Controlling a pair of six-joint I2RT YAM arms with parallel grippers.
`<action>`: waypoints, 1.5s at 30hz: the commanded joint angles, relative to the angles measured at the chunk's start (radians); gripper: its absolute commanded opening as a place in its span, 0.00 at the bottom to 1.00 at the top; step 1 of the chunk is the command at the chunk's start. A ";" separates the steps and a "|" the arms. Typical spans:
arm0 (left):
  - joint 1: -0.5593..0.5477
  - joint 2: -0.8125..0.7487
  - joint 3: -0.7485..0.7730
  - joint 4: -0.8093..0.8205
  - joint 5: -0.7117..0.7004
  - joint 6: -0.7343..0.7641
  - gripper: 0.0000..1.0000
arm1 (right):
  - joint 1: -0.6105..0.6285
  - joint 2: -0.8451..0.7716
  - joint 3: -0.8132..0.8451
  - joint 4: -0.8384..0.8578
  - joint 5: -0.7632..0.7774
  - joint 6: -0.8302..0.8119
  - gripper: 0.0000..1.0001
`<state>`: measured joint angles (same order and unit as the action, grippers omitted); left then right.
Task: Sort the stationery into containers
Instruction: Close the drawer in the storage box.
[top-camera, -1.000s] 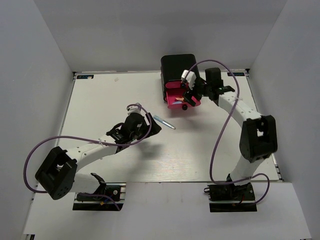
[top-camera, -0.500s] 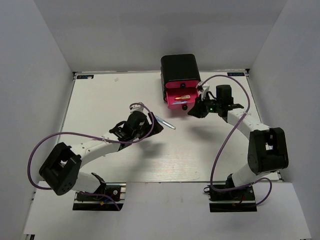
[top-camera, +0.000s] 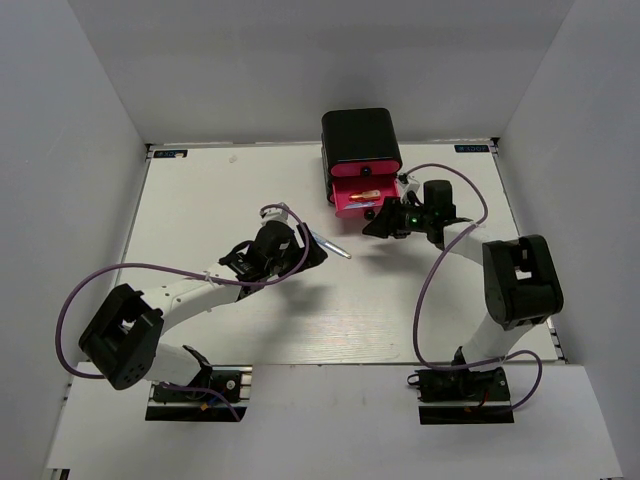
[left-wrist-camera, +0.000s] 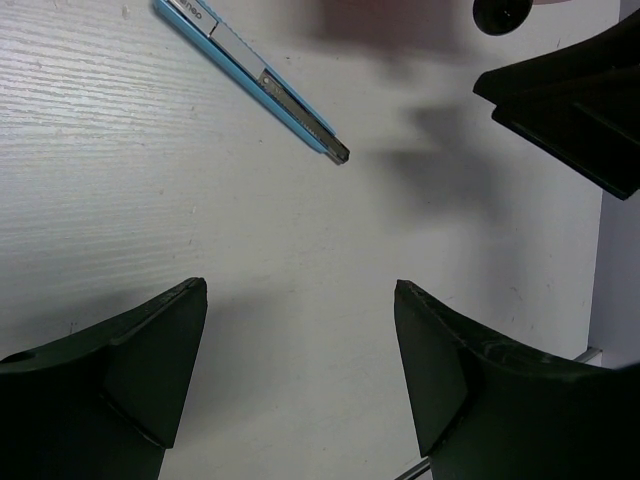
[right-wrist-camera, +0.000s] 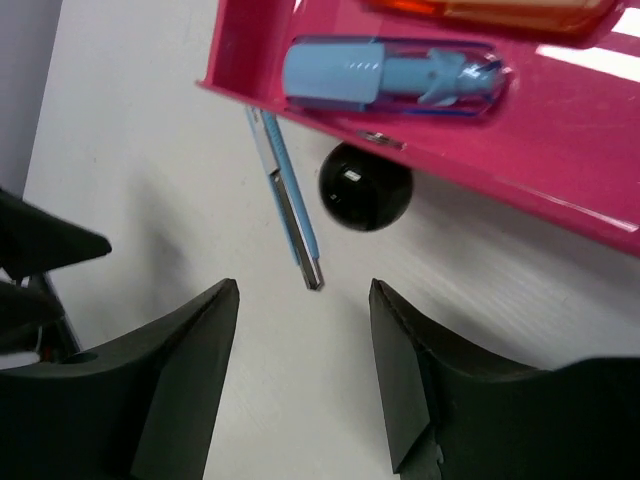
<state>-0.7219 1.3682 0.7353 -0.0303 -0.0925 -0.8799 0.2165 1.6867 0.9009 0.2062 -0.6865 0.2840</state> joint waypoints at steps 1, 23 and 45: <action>-0.001 -0.030 0.021 -0.006 -0.001 0.010 0.85 | 0.007 0.016 0.024 0.136 0.074 0.118 0.61; -0.001 -0.021 0.039 -0.025 -0.010 0.010 0.85 | 0.026 0.094 -0.019 0.384 0.246 0.247 0.47; -0.001 0.008 0.067 -0.034 -0.001 0.019 0.85 | 0.030 0.169 0.170 0.377 0.234 0.253 0.32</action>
<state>-0.7219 1.3716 0.7628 -0.0605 -0.0929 -0.8722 0.2424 1.8492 0.9951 0.5232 -0.4465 0.5442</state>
